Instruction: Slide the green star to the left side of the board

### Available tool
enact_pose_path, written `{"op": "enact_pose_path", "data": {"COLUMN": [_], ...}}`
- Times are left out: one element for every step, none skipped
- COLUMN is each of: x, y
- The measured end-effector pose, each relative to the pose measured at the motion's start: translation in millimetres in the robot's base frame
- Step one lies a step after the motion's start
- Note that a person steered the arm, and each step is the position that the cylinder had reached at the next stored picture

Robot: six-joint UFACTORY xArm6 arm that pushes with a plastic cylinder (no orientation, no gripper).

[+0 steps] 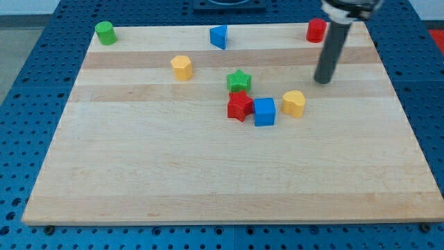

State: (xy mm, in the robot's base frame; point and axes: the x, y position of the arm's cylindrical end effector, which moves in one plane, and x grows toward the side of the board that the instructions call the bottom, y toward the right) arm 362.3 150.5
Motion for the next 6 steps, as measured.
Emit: {"op": "enact_pose_path", "data": {"x": [1,3,11,11,19,24], "y": [-35,-68,-103,-136,-169,-200]}}
